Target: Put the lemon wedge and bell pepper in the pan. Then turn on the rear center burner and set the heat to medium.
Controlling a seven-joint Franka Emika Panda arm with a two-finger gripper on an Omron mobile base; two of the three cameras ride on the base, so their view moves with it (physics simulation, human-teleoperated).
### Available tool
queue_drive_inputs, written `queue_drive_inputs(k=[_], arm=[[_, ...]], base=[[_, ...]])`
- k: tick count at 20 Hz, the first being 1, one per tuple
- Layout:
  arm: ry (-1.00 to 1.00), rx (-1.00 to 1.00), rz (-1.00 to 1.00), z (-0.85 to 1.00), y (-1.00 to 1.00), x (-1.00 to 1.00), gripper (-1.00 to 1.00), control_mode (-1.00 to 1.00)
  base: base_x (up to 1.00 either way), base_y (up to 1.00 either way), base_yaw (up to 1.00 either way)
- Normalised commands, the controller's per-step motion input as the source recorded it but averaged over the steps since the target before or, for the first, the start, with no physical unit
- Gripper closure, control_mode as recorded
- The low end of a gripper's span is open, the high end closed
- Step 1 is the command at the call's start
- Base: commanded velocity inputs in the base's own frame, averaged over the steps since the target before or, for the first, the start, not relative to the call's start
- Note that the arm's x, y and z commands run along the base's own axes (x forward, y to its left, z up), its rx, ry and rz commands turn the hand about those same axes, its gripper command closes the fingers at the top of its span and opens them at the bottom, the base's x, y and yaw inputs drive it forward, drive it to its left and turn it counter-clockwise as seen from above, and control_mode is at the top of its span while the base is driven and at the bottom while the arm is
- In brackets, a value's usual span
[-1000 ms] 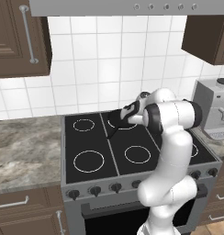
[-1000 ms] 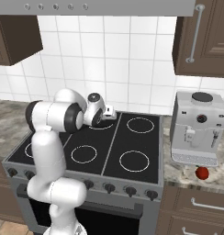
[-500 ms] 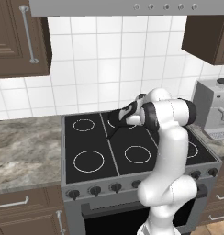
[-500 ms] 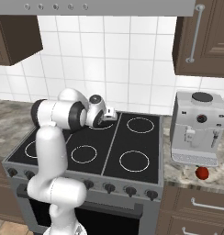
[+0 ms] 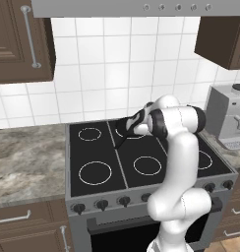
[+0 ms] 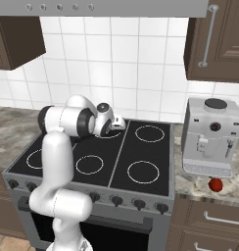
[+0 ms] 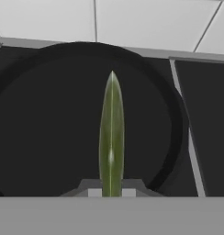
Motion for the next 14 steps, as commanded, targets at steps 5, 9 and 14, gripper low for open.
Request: queue_drive_inputs(k=[5, 9, 14], arm=[[0.00, 0.00, 0.00, -0.13, 0.00, 0.13, 1.00, -1.00], [0.00, 0.00, 0.00, -0.09, 0.00, 0.08, -1.00, -1.00], [0.00, 0.00, 0.00, -0.07, 0.00, 0.10, -1.00, -1.00]], base=[[0.00, 0.00, 0.00], [0.00, 0.00, 0.00], [0.00, 0.00, 0.00]])
